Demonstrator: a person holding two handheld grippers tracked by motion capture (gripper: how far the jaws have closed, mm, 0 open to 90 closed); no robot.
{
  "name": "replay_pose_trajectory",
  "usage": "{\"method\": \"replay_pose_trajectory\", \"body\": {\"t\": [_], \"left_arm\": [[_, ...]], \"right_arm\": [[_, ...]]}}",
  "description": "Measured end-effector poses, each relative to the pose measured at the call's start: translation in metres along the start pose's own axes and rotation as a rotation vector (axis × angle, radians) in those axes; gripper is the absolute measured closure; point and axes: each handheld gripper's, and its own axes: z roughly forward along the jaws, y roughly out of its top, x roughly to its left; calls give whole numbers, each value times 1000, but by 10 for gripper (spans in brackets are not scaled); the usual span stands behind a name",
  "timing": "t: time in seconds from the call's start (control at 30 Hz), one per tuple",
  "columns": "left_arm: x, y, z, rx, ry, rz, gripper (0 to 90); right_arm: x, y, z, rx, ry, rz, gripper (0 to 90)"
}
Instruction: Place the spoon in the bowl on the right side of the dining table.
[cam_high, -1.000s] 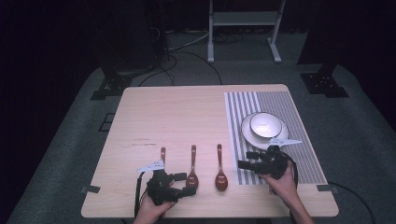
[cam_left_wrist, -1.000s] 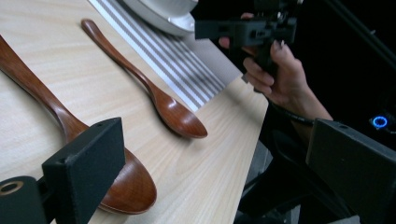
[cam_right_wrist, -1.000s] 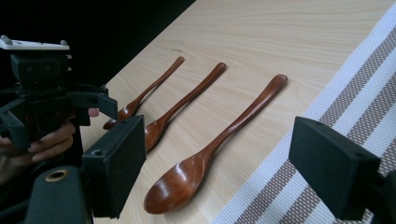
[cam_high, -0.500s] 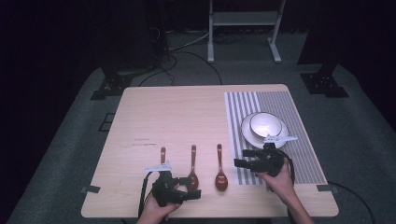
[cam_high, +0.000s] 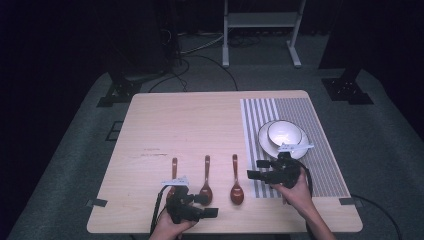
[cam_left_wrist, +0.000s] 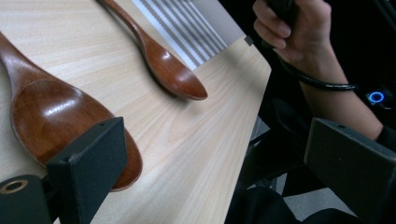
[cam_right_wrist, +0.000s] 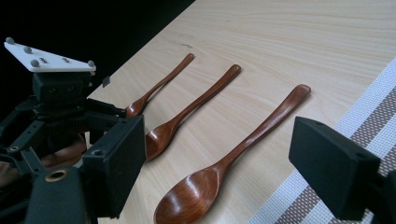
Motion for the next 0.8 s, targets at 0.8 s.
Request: {"method": "replay_pose_trajectory", "body": {"t": [0.8], "left_arm": [[5,-3,3,23,42,-7,52]], "right_arm": [[3,16,29,55,23,0,177]]}}
